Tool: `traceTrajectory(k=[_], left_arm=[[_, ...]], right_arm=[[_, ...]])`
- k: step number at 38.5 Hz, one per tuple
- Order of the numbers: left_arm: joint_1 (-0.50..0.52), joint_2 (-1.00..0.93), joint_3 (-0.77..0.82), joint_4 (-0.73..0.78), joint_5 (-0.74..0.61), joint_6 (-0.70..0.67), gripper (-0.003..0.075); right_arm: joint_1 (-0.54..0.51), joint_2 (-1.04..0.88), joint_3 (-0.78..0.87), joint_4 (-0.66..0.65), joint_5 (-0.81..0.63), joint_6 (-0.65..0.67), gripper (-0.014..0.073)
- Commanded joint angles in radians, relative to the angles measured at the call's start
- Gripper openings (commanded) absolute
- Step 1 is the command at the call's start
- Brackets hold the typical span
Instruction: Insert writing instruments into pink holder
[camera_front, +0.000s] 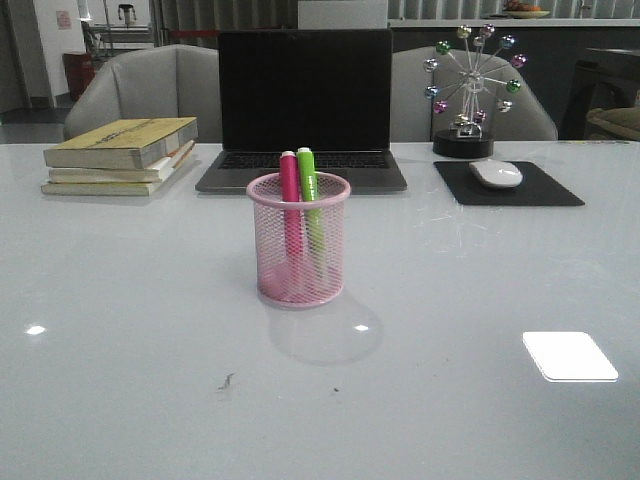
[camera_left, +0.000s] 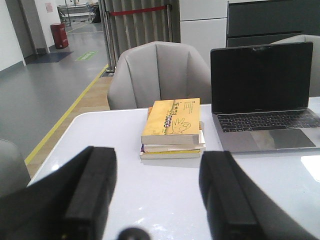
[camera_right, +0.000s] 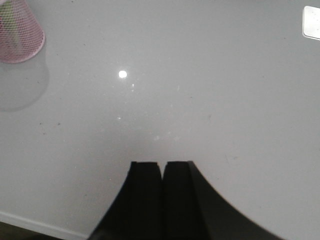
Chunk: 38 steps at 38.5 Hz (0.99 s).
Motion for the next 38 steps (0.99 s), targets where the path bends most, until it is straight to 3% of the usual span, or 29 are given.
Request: traceTrajectory(k=[1, 6, 10, 18, 29, 38], left_arm=[[0.004, 0.000, -0.028, -0.005, -0.073, -0.001, 0.0438], [0.004, 0.000, -0.028, -0.005, -0.073, -0.001, 0.0438], [0.004, 0.000, -0.028, -0.005, -0.073, -0.001, 0.0438], [0.004, 0.000, -0.028, -0.005, -0.073, -0.001, 0.0438], [0.004, 0.000, -0.028, -0.005, -0.073, -0.001, 0.0438], [0.004, 0.000, -0.028, -0.005, -0.073, -0.001, 0.0438]], right_arm=[[0.014, -0.027, -0.027, 0.016, -0.128, -0.001, 0.0059], [0.044, -0.118, -0.023, -0.003, -0.218, 0.016, 0.0059], [0.046, -0.248, 0.013, -0.098, -0.323, 0.086, 0.0059], [0.046, -0.469, 0.141, -0.222, -0.370, 0.251, 0.0059], [0.046, -0.715, 0.396, -0.221, -0.396, 0.307, 0.0059], [0.046, -0.786, 0.516, -0.221, -0.401, 0.307, 0.0059]])
